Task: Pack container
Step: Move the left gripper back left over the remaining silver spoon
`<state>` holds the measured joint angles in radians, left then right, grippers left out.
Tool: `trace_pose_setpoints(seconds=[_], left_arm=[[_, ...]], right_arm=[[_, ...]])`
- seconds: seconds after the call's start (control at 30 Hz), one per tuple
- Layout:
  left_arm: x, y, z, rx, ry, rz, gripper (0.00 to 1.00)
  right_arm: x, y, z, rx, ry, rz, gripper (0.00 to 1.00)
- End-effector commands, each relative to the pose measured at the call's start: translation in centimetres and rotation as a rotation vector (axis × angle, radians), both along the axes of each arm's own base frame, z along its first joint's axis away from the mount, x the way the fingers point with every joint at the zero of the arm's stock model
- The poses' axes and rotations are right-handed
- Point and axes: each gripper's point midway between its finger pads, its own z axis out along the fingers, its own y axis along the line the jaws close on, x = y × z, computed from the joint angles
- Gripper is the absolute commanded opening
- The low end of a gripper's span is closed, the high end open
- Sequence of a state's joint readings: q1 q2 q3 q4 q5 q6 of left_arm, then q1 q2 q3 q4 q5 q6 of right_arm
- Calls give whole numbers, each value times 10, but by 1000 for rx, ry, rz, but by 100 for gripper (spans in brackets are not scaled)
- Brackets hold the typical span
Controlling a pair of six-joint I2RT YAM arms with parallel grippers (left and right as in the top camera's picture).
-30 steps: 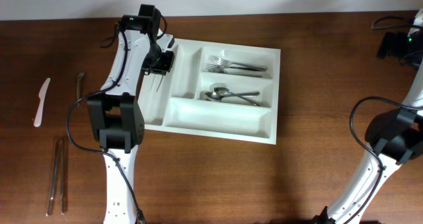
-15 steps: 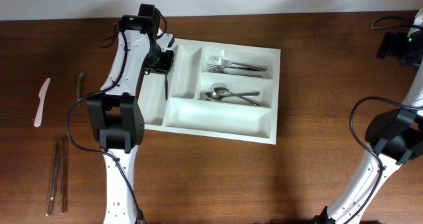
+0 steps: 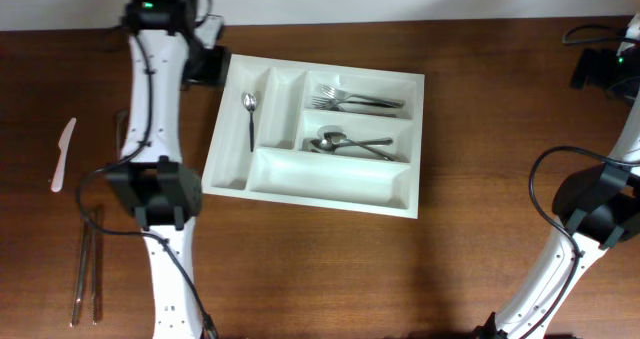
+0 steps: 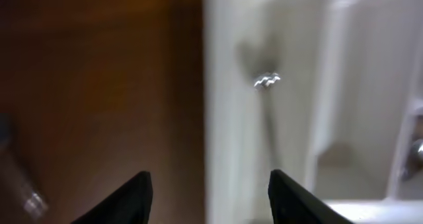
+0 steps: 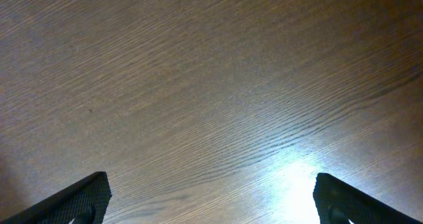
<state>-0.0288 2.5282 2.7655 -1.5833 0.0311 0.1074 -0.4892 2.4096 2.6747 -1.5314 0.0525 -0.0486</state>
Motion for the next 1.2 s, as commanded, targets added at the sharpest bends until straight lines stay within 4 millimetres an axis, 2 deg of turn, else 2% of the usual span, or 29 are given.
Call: trace_pose_setpoints(seconds=[0.0,0.23,0.37,0.47,0.57,0.97,1.17], left_arm=[[-20,65,14,131,41,112,63],[-37,134,10,111,78,264,73],[-45,164,9,77,79,324,72],[-49,169,3,2,91,300,67],[-58,174,-11,-19,143,314,66],[-87,180,-90,43,351,354,67],[-86,184,-101,60,349,369,67]], right_arm=[[1,1,-4,1,6,-6,99],[1,1,-4,1,6,-5,99],[1,1,-4,1,6,-6,99],[1,1,-4,1,6,-5,99],[1,1,-4,1,6,-6,99],[1,1,-4,1,6,-6,99],[1,1,-4,1,6,-6,99]])
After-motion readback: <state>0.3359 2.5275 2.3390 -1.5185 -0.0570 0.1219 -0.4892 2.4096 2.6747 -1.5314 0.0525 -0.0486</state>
